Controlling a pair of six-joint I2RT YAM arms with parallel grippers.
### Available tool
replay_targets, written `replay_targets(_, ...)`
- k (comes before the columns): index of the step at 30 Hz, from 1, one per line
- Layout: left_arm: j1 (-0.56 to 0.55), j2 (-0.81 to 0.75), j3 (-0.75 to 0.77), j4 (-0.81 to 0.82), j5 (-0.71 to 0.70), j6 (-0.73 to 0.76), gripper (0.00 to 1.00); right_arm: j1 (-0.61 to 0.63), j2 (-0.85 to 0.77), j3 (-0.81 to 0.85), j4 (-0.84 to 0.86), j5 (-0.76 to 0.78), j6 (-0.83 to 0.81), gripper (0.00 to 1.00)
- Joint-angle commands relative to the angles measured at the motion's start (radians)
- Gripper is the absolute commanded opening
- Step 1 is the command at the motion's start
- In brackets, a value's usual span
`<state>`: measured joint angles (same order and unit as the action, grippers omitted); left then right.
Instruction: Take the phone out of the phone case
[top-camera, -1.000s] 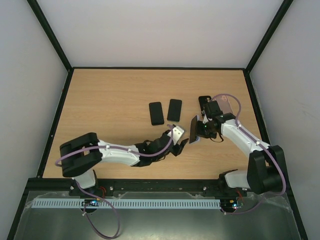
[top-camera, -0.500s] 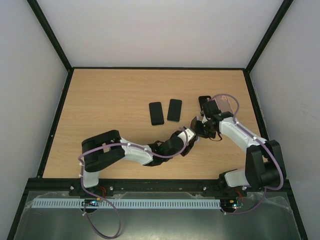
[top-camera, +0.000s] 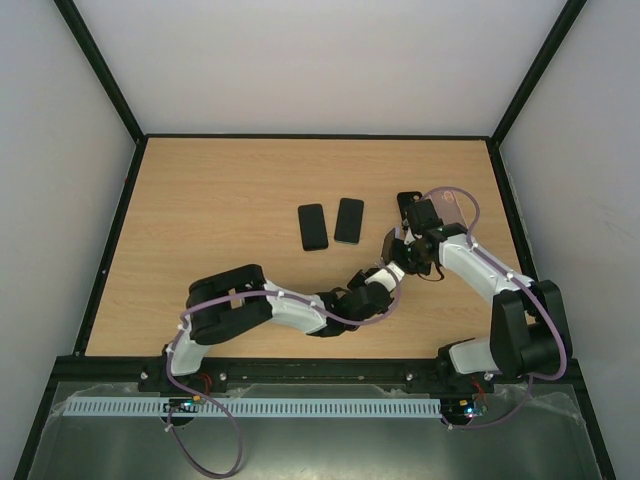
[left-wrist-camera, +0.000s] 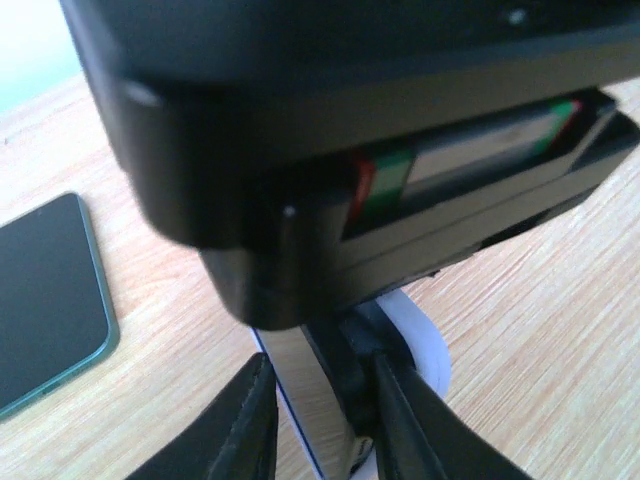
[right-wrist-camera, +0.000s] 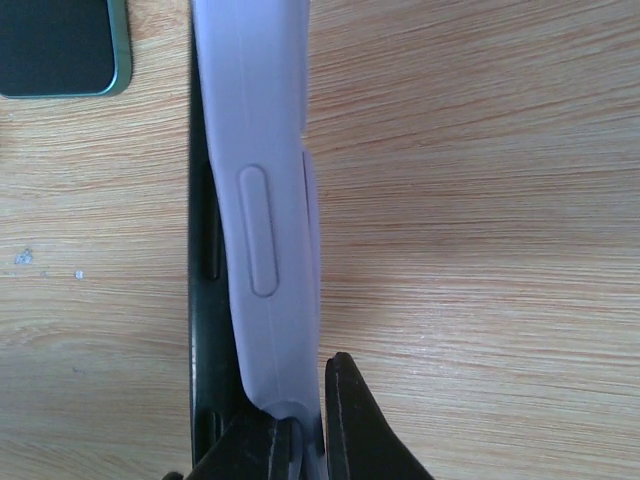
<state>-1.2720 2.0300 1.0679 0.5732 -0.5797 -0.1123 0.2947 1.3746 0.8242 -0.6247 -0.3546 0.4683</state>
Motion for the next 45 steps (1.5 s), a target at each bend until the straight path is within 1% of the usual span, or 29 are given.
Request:
replay_targets(1, 0.01, 0.068, 0.04, -0.079, -0.168, 0.04, 0.21, 0.006, -0.03, 0.027, -0.036, -0.068, -0.018, 0.02)
replay_targets(4, 0.008, 0.055, 0.037, -0.063, -0.184, 0.044, 0.12, 0.006, -0.042, 0.026, -0.031, -0.063, -0.019, 0.02)
replay_targets(7, 0.004, 0.006, 0.014, -0.045, -0.2, 0.038, 0.03, 0.006, -0.054, 0.025, -0.02, -0.039, -0.019, 0.02)
replay_targets(12, 0.011, -0.13, -0.049, -0.021, -0.21, 0.005, 0.03, 0.006, -0.068, 0.034, -0.019, 0.051, -0.023, 0.02)
replay_targets(15, 0.031, -0.23, -0.086, -0.038, -0.179, -0.051, 0.03, 0.006, -0.074, 0.039, -0.022, 0.131, -0.026, 0.02)
replay_targets(18, 0.062, -0.319, -0.11, -0.076, -0.137, -0.118, 0.03, 0.006, -0.087, 0.045, -0.026, 0.176, -0.027, 0.02)
replay_targets(23, 0.116, -0.477, -0.152, -0.165, -0.079, -0.21, 0.03, 0.007, -0.114, 0.059, -0.024, 0.17, -0.031, 0.02)
replay_targets(26, 0.151, -0.567, -0.19, -0.214, -0.061, -0.234, 0.03, 0.006, -0.127, 0.066, -0.013, 0.145, -0.032, 0.02)
replay_targets(31, 0.211, -0.721, -0.277, -0.247, -0.026, -0.25, 0.03, 0.006, -0.135, 0.102, 0.0, 0.131, -0.046, 0.02)
replay_targets(34, 0.234, -0.776, -0.301, -0.307, -0.107, -0.212, 0.03, 0.007, -0.145, 0.105, 0.032, 0.155, -0.078, 0.02)
replay_targets(36, 0.253, -0.777, -0.319, -0.322, -0.181, -0.134, 0.03, 0.006, -0.156, 0.093, 0.094, 0.125, -0.155, 0.02)
replay_targets(38, 0.271, -0.747, -0.316, -0.367, -0.266, -0.058, 0.03, -0.001, -0.161, 0.091, 0.155, 0.144, -0.22, 0.02)
replay_targets(41, 0.276, -0.687, -0.324, -0.369, -0.391, 0.041, 0.03, -0.038, -0.174, 0.084, 0.24, 0.136, -0.305, 0.02)
replay_targets(42, 0.277, -0.667, -0.323, -0.373, -0.423, 0.064, 0.03, -0.069, -0.185, 0.072, 0.278, 0.121, -0.311, 0.02)
replay_targets(45, 0.279, -0.589, -0.31, -0.38, -0.481, 0.115, 0.03, -0.132, -0.21, 0.027, 0.353, 0.002, -0.314, 0.02)
